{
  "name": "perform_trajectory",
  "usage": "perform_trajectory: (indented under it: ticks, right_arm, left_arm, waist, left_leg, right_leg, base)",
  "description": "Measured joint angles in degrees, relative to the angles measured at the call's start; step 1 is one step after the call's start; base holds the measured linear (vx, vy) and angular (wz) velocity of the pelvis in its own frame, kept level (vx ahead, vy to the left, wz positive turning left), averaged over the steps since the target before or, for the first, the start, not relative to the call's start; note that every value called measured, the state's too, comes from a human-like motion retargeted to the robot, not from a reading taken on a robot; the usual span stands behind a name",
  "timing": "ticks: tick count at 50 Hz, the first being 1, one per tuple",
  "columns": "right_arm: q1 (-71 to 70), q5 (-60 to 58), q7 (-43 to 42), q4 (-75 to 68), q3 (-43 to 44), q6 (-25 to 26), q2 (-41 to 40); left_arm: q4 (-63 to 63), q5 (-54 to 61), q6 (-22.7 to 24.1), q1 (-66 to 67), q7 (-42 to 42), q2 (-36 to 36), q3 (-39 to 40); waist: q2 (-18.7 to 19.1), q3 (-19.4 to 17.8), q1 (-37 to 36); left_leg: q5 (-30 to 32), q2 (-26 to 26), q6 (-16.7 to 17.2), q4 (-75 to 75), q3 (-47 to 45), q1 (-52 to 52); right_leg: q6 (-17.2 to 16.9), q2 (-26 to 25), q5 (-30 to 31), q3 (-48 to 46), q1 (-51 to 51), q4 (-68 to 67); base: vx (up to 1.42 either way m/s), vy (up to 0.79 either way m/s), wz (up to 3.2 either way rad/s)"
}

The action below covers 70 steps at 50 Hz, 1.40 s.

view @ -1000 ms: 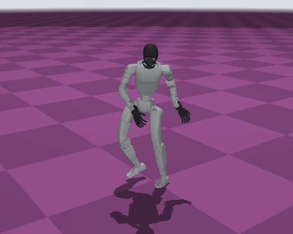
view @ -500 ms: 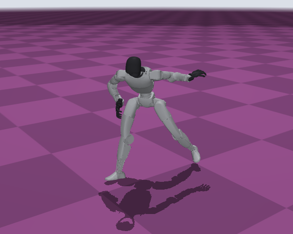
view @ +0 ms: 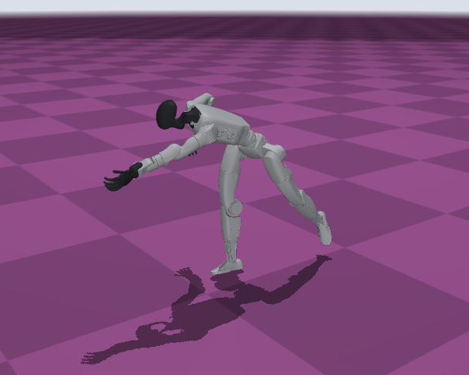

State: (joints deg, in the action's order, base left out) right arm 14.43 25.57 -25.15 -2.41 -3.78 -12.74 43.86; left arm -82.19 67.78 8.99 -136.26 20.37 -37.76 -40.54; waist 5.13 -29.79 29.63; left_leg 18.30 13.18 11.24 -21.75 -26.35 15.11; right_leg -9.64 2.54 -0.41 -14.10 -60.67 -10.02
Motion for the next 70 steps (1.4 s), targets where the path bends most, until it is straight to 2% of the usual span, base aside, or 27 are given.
perform_trajectory:
  ticks: [2,3,5,6,10,12,15,18,22,25,30,33,35,38,40,43,45,47,50,52,53,55,58,62,66,70]
  right_arm:
    - [0.5,-5.6,-1.4,-2.4,-0.2,1.8,0.2]
    - [0.7,-8.5,-2.0,-3.1,-0.4,2.3,-0.1]
    - [0.9,-13.6,-2.3,-3.4,-1.4,3.0,-2.0]
    - [0.9,-15.3,-2.4,-3.7,-1.2,3.1,-1.5]
    - [0.4,-19.4,-0.8,-4.2,-2.3,5.2,0.0]
    - [-0.1,-17.5,-0.3,-4.4,-3.0,4.9,-0.6]
    - [-0.4,-15.2,-0.3,-3.7,-2.7,4.5,-1.3]
    - [0.4,-13.9,-0.7,-2.7,-2.1,4.1,-1.5]
    - [1.0,-13.2,-0.6,-3.0,-2.3,2.8,-2.0]
    - [0.9,-13.3,0.2,-4.7,-3.1,2.5,-2.9]
    - [-0.2,-16.4,2.0,-7.0,-3.7,2.9,-3.7]
    - [-1.2,-16.5,3.4,-7.2,-2.5,2.8,-6.3]
    - [-1.2,-14.5,5.7,-4.9,-0.8,3.2,-7.4]
    - [-3.2,-9.7,5.6,-3.0,-0.5,3.0,-11.1]
    - [-2.1,-8.4,6.7,1.2,0.4,2.1,-12.7]
    - [-5.9,-10.2,4.7,0.5,-1.7,2.2,-14.3]
    - [-6.8,-11.7,5.3,0.3,-2.3,1.4,-15.4]
    - [-5.4,-12.2,6.8,1.6,-1.6,1.3,-15.7]
    - [-6.4,-10.7,6.5,-1.8,-2.7,1.7,-17.5]
    - [-5.6,-8.0,5.8,-2.0,-2.3,2.6,-18.0]
    - [-6.0,-6.4,5.5,-3.5,-2.5,2.6,-19.0]
    - [-5.0,-4.1,5.7,-4.2,-2.2,2.5,-20.6]
    - [-3.6,-3.6,6.9,-3.7,-2.2,2.3,-21.3]
    - [-3.8,-8.2,8.1,-3.0,-2.9,1.9,-19.8]
    - [-6.1,-13.9,7.1,-4.6,-4.2,1.7,-17.4]
    - [-9.5,-13.9,7.4,-8.5,-6.1,2.9,-16.0]
  left_arm:
    - [1.9,3.5,3.0,-5.3,2.9,2.8,-5.1]
    - [2.8,3.6,3.8,-7.1,3.3,4.1,-7.1]
    - [2.7,-0.8,2.2,-9.6,1.9,7.1,-7.7]
    - [3.6,0.2,3.7,-9.4,2.9,7.2,-9.2]
    - [4.5,5.3,7.0,-5.7,5.9,7.0,-9.9]
    - [4.2,5.8,7.2,-2.0,5.4,6.8,-9.6]
    - [3.8,4.2,6.0,4.3,4.1,5.3,-9.3]
    - [4.2,-4.4,3.6,14.0,2.7,2.3,-8.3]
    - [12.0,-26.5,3.8,32.6,4.1,-3.6,-12.8]
    - [20.3,-43.3,3.2,49.6,6.4,-6.3,-11.6]
    - [27.5,-66.0,1.2,80.7,8.8,-3.2,-1.3]
    - [25.7,-74.7,-0.6,97.9,6.5,3.7,8.2]
    - [23.9,-75.6,-1.9,108.0,2.3,8.2,14.6]
    - [19.6,-70.5,-2.3,120.7,-4.1,13.3,23.2]
    - [16.8,-68.2,-3.8,129.2,-8.6,15.6,29.5]
    - [11.3,-60.8,-4.1,138.5,-8.9,17.3,38.2]
    - [6.5,-60.2,-3.6,143.4,-9.8,18.1,44.6]
    - [4.1,-61.6,-4.1,147.8,-9.6,18.6,48.6]
    - [2.2,-62.0,-3.4,152.1,-6.0,19.3,51.9]
    - [3.2,-62.0,-3.9,152.5,-1.5,20.5,50.7]
    - [3.4,-62.8,-3.4,152.4,0.5,20.6,50.3]
    - [4.7,-66.0,-3.7,151.7,4.4,20.7,48.5]
    - [7.5,-70.8,-5.1,148.1,9.7,20.6,44.9]
    - [10.9,-77.7,-7.1,140.0,12.9,20.6,38.3]
    - [12.7,-84.6,-7.8,128.5,12.7,20.6,29.3]
    - [15.9,-84.8,-6.8,115.9,9.5,20.0,20.9]
  waist:
    - [2.7,0.0,-2.9]
    - [3.2,0.0,-4.0]
    - [2.1,0.0,-5.4]
    - [3.1,0.0,-6.0]
    - [6.1,0.0,-7.0]
    - [5.8,0.0,-6.5]
    - [4.9,0.0,-4.9]
    - [3.3,0.0,-3.0]
    - [1.4,0.0,-1.1]
    - [0.0,0.0,-1.2]
    - [-2.6,0.0,-4.1]
    - [-4.2,0.0,-7.9]
    - [-5.0,0.0,-12.1]
    - [-6.6,0.0,-16.2]
    - [-7.0,0.0,-19.7]
    - [-8.8,0.0,-24.8]
    - [-9.6,0.3,-28.1]
    - [-10.0,1.2,-30.8]
    - [-10.7,2.7,-33.2]
    - [-9.5,2.6,-33.3]
    - [-9.4,2.8,-33.3]
    - [-8.6,4.2,-33.4]
    - [-7.7,7.5,-32.9]
    - [-6.7,10.7,-30.8]
    - [-5.7,12.6,-27.6]
    - [-5.6,13.9,-23.4]
  left_leg:
    - [1.5,-1.1,-0.4,1.6,3.4,-0.1]
    - [1.7,-1.7,-0.2,1.7,4.7,-0.1]
    - [1.5,-2.8,1.0,0.3,6.4,0.0]
    - [1.5,-2.9,0.8,-0.5,7.0,0.6]
    - [3.2,-2.8,1.3,-0.6,8.1,0.7]
    - [1.9,-1.6,-0.2,-1.7,3.8,0.1]
    - [-4.2,0.7,-4.9,-3.3,-7.3,-1.6]
    - [-13.1,0.7,-7.1,-5.1,-12.8,-3.1]
    - [-23.5,-1.3,-6.8,-9.1,-6.4,0.1]
    - [-29.7,-3.0,-7.4,-12.7,-0.1,3.6]
    - [-35.2,-4.4,-9.4,-17.6,2.9,8.7]
    - [-35.8,-4.8,-9.7,-16.8,2.1,10.9]
    - [-35.4,-4.2,-9.4,-14.0,0.0,12.2]
    - [-31.4,-5.2,-7.9,-4.1,-2.6,12.8]
    - [-29.4,-3.9,-7.2,1.2,-5.6,13.3]
    - [-23.3,-5.2,-1.0,17.9,-7.5,9.8]
    - [-23.7,-4.2,0.1,19.7,-6.1,9.3]
    - [-23.3,-3.4,-0.9,17.8,-3.4,8.7]
    - [-20.5,-3.0,-1.9,17.0,-1.8,4.9]
    - [-17.6,-4.4,-0.9,22.3,-0.6,-0.7]
    - [-18.6,-4.2,-0.7,21.7,-0.1,-2.3]
    - [-21.0,-3.4,-0.7,19.6,1.4,-3.8]
    - [-24.2,-2.7,-2.7,16.6,3.8,-4.5]
    - [-28.1,-2.2,-5.1,13.3,6.7,-6.5]
    - [-31.4,-2.0,-4.8,10.5,8.6,-9.6]
    - [-34.7,-3.5,-4.4,8.6,9.6,-13.1]
  right_leg:
    - [3.1,-1.7,2.1,2.0,4.0,6.4]
    - [3.0,-1.7,1.9,2.5,4.8,6.5]
    - [0.6,-0.4,-1.3,2.8,4.2,0.9]
    - [0.7,-0.3,-1.6,3.2,4.6,0.7]
    - [4.0,-0.8,1.5,5.6,12.3,10.4]
    - [3.9,0.1,1.5,5.8,14.9,11.9]
    - [3.2,2.5,0.2,6.2,17.6,12.5]
    - [2.4,4.6,-1.8,7.0,20.8,12.7]
    - [2.5,6.0,-5.1,7.3,25.2,12.4]
    - [3.1,6.3,-7.6,7.8,28.7,11.2]
    - [3.2,6.7,-11.7,8.9,35.9,9.4]
    - [2.6,6.6,-13.3,9.4,41.1,9.3]
    - [0.6,6.0,-15.6,10.4,40.8,3.8]
    - [0.7,5.5,-15.0,10.3,47.4,8.7]
    - [-0.2,4.2,-17.5,10.3,48.2,4.1]
    - [-0.4,2.1,-17.4,11.6,54.4,7.8]
    - [-1.8,0.9,-19.8,12.1,55.7,3.1]
    - [-2.7,0.5,-21.6,12.6,56.7,-1.1]
    - [-1.7,-0.1,-21.3,12.9,60.4,-3.3]
    - [3.6,-0.4,-18.4,12.6,65.3,-1.0]
    - [4.6,-0.6,-17.4,11.6,65.6,-4.5]
    - [6.5,-0.8,-14.8,8.8,62.8,-15.5]
    - [7.8,1.0,-11.9,4.1,55.0,-33.7]
    - [9.4,3.9,-14.8,0.1,47.6,-45.0]
    - [7.8,6.8,-16.3,-3.0,44.1,-38.7]
    - [5.1,11.2,-12.8,-9.6,45.3,-18.0]
  base:
    - [0.27,-0.02,-0.64]
    - [0.25,0.01,-0.45]
    - [0.22,0.04,-0.27]
    - [0.22,0.02,-0.20]
    - [0.21,-0.04,-0.07]
    - [0.17,-0.03,0.28]
    - [0.15,-0.01,0.42]
    - [0.12,0.03,0.15]
    - [0.12,0.03,-0.06]
    - [0.17,0.00,-0.29]
    - [0.24,-0.03,-0.38]
    - [0.29,-0.03,-0.48]
    - [0.31,-0.01,-0.70]
    - [0.35,0.01,-0.28]
    - [0.40,0.03,-0.57]
    - [0.42,0.06,-0.62]
    - [0.51,0.12,-0.55]
    - [0.54,0.15,-0.36]
    - [0.55,0.19,-0.02]
    - [0.55,0.22,0.43]
    - [0.55,0.21,0.58]
    - [0.54,0.18,0.63]
    - [0.50,0.14,0.65]
    - [0.46,0.08,0.59]
    - [0.45,0.03,0.42]
    - [0.46,-0.04,0.39]
